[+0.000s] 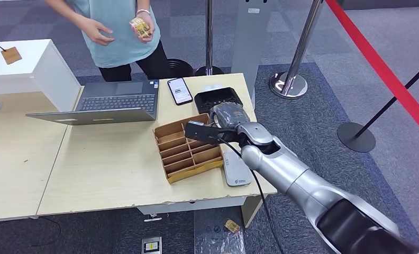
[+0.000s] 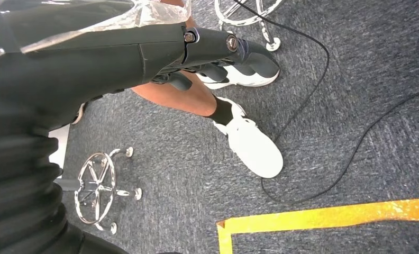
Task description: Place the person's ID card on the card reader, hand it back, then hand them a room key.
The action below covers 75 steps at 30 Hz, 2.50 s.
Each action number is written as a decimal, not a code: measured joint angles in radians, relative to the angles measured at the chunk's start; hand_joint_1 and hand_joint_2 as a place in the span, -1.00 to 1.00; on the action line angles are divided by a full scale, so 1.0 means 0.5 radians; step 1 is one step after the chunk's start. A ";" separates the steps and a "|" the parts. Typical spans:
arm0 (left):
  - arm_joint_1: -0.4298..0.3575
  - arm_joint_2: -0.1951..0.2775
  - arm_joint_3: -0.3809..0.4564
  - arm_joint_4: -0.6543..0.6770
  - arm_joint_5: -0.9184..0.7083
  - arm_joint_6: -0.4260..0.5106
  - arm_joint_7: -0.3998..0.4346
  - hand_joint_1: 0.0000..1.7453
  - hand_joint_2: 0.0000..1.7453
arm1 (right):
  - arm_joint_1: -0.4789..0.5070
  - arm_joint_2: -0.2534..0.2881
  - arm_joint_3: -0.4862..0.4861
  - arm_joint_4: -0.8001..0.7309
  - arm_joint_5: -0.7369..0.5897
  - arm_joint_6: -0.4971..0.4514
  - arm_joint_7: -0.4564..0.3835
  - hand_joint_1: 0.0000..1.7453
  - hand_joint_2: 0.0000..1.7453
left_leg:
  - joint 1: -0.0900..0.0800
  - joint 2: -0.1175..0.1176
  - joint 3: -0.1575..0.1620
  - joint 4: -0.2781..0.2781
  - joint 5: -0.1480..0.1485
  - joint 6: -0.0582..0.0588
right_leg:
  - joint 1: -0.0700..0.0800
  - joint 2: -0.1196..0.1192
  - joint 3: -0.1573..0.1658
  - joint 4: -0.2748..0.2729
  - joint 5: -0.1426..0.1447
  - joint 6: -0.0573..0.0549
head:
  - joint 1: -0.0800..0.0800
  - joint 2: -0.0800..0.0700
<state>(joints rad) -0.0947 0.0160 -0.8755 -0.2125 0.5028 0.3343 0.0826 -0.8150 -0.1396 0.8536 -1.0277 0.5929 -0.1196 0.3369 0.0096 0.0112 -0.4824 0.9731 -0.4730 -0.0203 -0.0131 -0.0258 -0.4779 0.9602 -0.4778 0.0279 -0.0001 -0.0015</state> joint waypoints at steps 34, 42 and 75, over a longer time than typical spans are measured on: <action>-0.001 -0.002 -0.050 0.000 -0.025 0.004 -0.047 -1.00 1.00 | -0.470 0.038 0.039 0.060 0.207 -0.041 -0.026 1.00 1.00 | 0.000 0.000 -0.003 0.000 0.000 0.000 | 0.000 0.000 -0.002 0.001 0.000 0.000 | 0.000 0.000; -0.002 -0.002 -0.071 0.000 -0.036 0.004 -0.047 -1.00 1.00 | -0.565 0.042 0.052 0.125 0.301 -0.050 -0.033 1.00 1.00 | 0.000 0.000 -0.004 0.000 0.000 0.000 | 0.000 0.000 -0.004 0.001 0.001 0.001 | 0.000 0.000; -0.005 -0.009 -0.102 0.000 0.010 -0.001 0.010 -1.00 1.00 | -0.452 0.100 0.085 0.514 0.396 -0.204 -0.130 -1.00 1.00 | 0.000 0.000 -0.005 0.001 0.001 -0.001 | 0.000 0.000 -0.005 0.001 0.002 0.001 | 0.000 0.000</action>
<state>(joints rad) -0.0971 0.0117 -0.9266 -0.2125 0.5076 0.3340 0.0875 -1.0410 -0.0898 0.8963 -0.7706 0.7911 -0.2216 0.2718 0.0096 0.0111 -0.4847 0.9736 -0.4727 -0.0207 -0.0130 -0.0258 -0.4803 0.9604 -0.4770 0.0286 -0.0002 -0.0015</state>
